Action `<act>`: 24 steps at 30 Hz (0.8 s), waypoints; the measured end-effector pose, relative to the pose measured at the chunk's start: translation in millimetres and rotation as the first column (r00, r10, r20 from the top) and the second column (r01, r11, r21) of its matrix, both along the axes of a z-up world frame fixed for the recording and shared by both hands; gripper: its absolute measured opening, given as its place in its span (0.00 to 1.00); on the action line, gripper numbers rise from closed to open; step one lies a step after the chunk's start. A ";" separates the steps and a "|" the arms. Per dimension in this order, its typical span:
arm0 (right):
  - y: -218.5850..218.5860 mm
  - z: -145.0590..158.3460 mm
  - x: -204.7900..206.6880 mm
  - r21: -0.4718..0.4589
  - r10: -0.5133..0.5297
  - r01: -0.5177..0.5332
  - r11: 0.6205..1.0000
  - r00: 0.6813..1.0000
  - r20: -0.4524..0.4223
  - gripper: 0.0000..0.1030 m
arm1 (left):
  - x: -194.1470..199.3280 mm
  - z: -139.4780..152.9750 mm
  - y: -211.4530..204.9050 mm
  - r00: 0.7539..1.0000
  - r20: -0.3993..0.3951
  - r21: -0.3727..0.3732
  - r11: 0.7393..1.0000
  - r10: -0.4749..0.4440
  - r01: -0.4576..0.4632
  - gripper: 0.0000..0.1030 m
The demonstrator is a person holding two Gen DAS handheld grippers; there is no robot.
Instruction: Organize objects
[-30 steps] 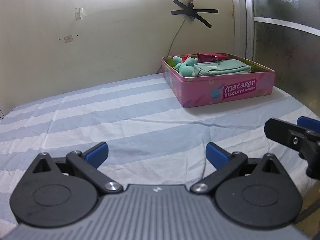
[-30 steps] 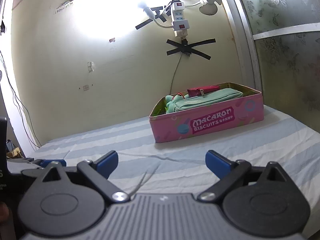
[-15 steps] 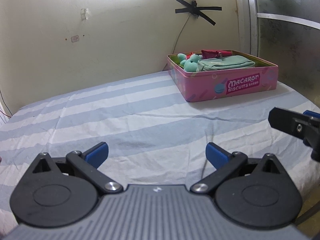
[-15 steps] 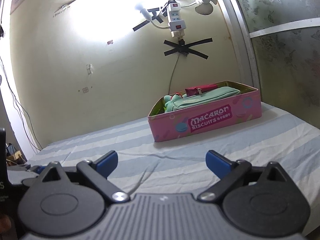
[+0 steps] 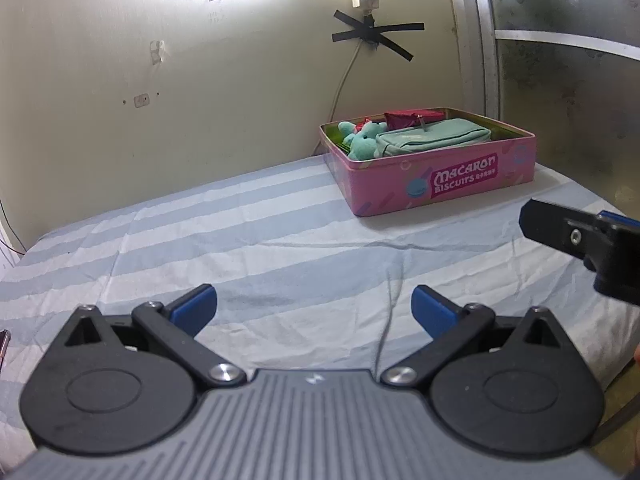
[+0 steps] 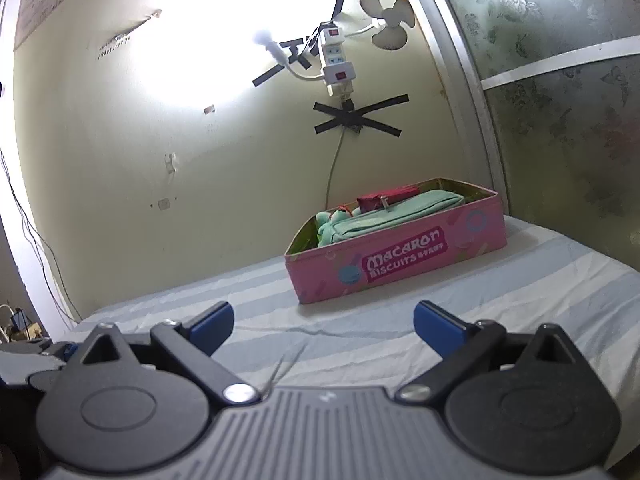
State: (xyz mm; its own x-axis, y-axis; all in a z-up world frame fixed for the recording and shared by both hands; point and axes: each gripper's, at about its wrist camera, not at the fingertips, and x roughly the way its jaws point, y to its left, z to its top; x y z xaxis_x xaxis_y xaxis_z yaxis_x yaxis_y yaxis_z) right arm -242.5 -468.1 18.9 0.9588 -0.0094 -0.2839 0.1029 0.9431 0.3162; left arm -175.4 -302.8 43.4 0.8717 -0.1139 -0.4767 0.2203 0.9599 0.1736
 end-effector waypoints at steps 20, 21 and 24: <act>-2.0 0.3 -3.9 0.023 -0.028 0.028 0.999 0.999 0.017 0.99 | -7.9 5.4 -6.1 1.000 -0.009 0.014 1.000 0.001 -0.001 1.00; -2.3 0.3 -3.9 0.023 -0.028 0.027 0.999 0.999 0.017 0.99 | -8.6 5.5 -6.3 1.000 -0.007 0.016 1.000 -0.001 0.001 1.00; -2.9 0.4 -3.7 0.024 -0.027 0.027 0.999 0.999 0.017 0.99 | -10.3 5.6 -8.0 1.000 -0.003 0.018 1.000 -0.001 0.002 1.00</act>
